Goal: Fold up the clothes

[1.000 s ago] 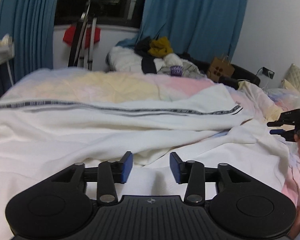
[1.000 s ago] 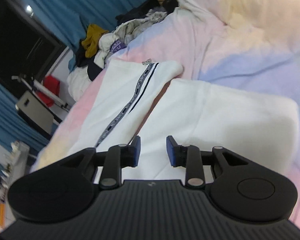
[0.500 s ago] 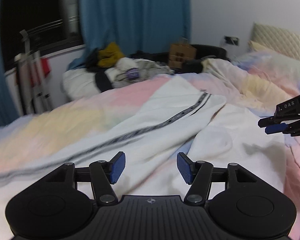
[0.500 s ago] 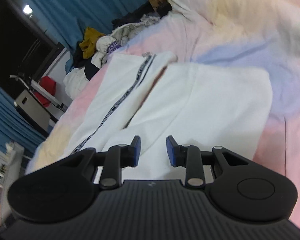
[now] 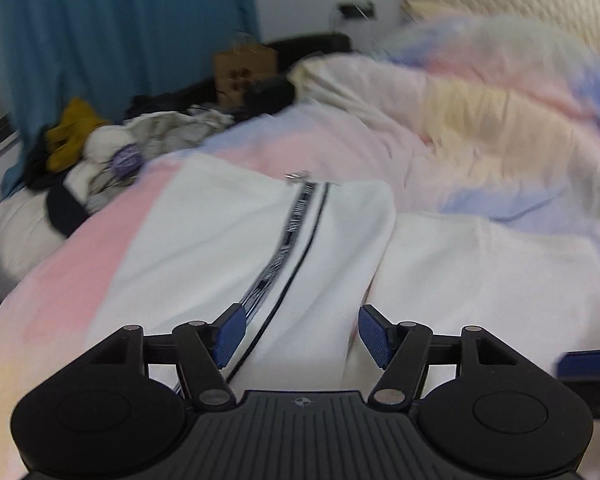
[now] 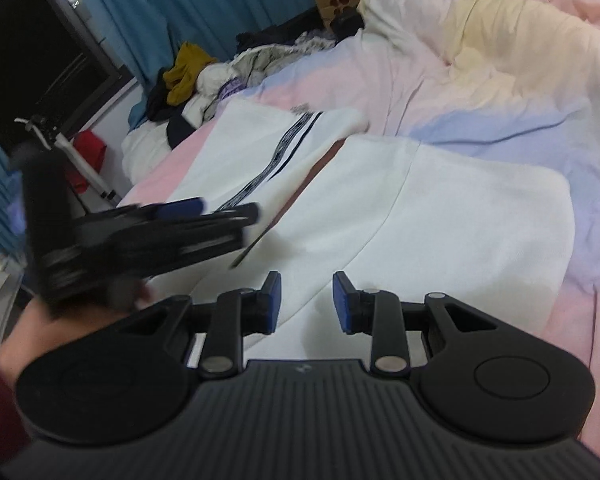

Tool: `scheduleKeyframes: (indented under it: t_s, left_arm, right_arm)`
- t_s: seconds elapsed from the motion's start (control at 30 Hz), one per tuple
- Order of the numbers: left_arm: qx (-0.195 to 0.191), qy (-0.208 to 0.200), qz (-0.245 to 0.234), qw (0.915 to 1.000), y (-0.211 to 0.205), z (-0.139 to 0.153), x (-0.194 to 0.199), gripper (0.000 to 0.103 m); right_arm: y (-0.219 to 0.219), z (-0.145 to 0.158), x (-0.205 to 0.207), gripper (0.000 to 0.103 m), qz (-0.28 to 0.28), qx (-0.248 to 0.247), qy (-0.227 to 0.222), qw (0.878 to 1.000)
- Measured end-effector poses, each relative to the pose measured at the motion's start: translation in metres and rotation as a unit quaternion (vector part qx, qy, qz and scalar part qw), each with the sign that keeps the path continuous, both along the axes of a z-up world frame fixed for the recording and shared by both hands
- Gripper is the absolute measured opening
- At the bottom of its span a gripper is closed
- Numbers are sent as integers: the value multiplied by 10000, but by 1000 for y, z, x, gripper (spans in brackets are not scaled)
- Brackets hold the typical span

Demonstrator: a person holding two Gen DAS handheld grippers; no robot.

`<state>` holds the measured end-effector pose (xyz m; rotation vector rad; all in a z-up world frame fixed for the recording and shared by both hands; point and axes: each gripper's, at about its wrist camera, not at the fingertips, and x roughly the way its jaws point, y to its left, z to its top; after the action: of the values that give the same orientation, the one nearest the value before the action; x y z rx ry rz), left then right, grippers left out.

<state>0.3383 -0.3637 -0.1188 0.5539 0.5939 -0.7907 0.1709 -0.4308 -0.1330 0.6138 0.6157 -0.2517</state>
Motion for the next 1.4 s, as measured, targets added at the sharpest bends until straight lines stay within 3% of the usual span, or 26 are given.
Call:
scheduleKeyframes:
  t_s: [0.07, 0.17, 0.2, 0.33, 0.53, 0.6, 0.7, 0.83, 0.93, 1.0, 1.03, 1.1, 1.2, 1.4]
  left_arm:
    - [306, -30, -157, 9994, -21, -15, 10, 59]
    - [547, 29, -330, 9980, -40, -27, 22, 12]
    - [490, 77, -361, 9981, -41, -26, 25, 5]
    - [-121, 133, -533, 9984, -16, 17, 33, 3]
    - [-1094, 231, -1411, 9837, 40, 138, 47, 3]
    - [-1296, 324, -1495, 9797, 55, 167, 62, 3]
    - [-1348, 326, -1234, 9826, 59, 174, 93, 5]
    - [-1297, 663, -893, 9853, 50, 122, 129, 7]
    - [-1005, 774, -698, 9895, 41, 75, 147, 8]
    - [-863, 837, -556, 9912, 40, 53, 149, 14]
    - [-822, 837, -501, 9918, 43, 46, 146, 18]
    - [-800, 783, -429, 9928, 55, 39, 136, 39]
    - [-792, 528, -252, 9951, 82, 43, 110, 56]
    - [-1138, 169, 407, 9925, 166, 56, 23, 64]
  right_arm:
    - [-4, -6, 6, 32, -154, -45, 12, 9999]
    - [-12, -20, 17, 32, -212, 230, 65, 9995]
    - [-14, -23, 18, 32, -246, 292, 63, 9992]
    - [-17, -25, 18, 32, -368, 371, -25, 9986]
    - [-11, -12, 1, 32, -518, 495, -300, 9970]
    - [-4, -7, 5, 32, -412, 393, -363, 9977]
    - [-1, -8, 11, 32, -404, 394, -343, 9978]
    - [-7, -19, 16, 32, -516, 414, -206, 9976]
    - [-10, -27, 20, 32, -573, 378, -160, 9975]
    - [-12, -29, 23, 32, -503, 407, -247, 9976]
    - [-13, -29, 25, 32, -460, 456, -334, 9973]
    - [-14, -26, 28, 32, -342, 524, -543, 9966]
    - [-14, -20, 33, 32, -180, 511, -757, 9957]
    - [-19, -11, 40, 32, 99, 539, -1011, 9934]
